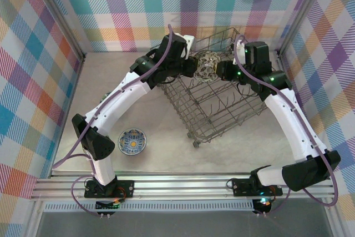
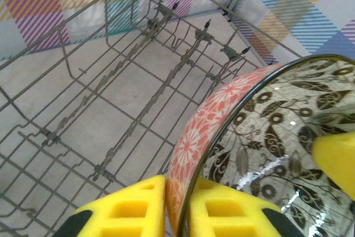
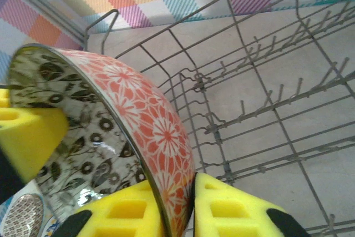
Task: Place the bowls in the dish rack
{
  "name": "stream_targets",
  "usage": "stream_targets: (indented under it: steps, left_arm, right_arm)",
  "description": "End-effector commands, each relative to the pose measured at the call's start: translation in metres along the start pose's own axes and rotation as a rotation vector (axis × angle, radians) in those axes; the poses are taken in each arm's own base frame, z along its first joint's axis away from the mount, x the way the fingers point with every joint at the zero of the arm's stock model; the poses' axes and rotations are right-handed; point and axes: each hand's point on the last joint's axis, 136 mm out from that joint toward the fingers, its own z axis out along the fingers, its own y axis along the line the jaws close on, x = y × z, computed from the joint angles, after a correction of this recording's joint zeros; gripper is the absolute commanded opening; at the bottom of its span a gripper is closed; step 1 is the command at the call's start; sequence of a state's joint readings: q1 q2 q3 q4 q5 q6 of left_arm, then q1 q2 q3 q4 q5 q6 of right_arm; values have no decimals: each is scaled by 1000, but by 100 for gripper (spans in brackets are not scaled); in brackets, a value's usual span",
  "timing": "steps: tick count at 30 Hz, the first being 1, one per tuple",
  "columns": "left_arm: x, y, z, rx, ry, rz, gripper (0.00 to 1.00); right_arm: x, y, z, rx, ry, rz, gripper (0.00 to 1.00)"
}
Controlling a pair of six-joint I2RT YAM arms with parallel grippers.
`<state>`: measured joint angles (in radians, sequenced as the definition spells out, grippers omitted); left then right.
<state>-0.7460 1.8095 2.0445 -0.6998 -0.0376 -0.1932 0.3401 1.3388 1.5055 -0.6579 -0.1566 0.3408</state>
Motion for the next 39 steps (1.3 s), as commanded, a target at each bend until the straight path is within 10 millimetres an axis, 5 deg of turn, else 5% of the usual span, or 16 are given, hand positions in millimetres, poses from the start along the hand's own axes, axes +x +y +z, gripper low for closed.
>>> stream_targets:
  steps: [1,10,19,30,39]
  left_arm:
    - [-20,-10,-16,33,-84,-3,22]
    - [-17,-13,-18,54,-67,1,33]
    - [-28,3,-42,101,-76,-36,42]
    - [-12,78,-57,69,-43,-193,46]
    - [12,109,-53,38,7,-251,46]
  right_arm:
    - [-2,0,-2,5,-16,10,16]
    - [-6,-13,1,78,-31,33,12]
    - [-21,-62,-6,349,-88,3,9]
    - [-48,-145,-26,734,-197,-26,10]
    - [-56,-212,-44,1061,-165,-89,3]
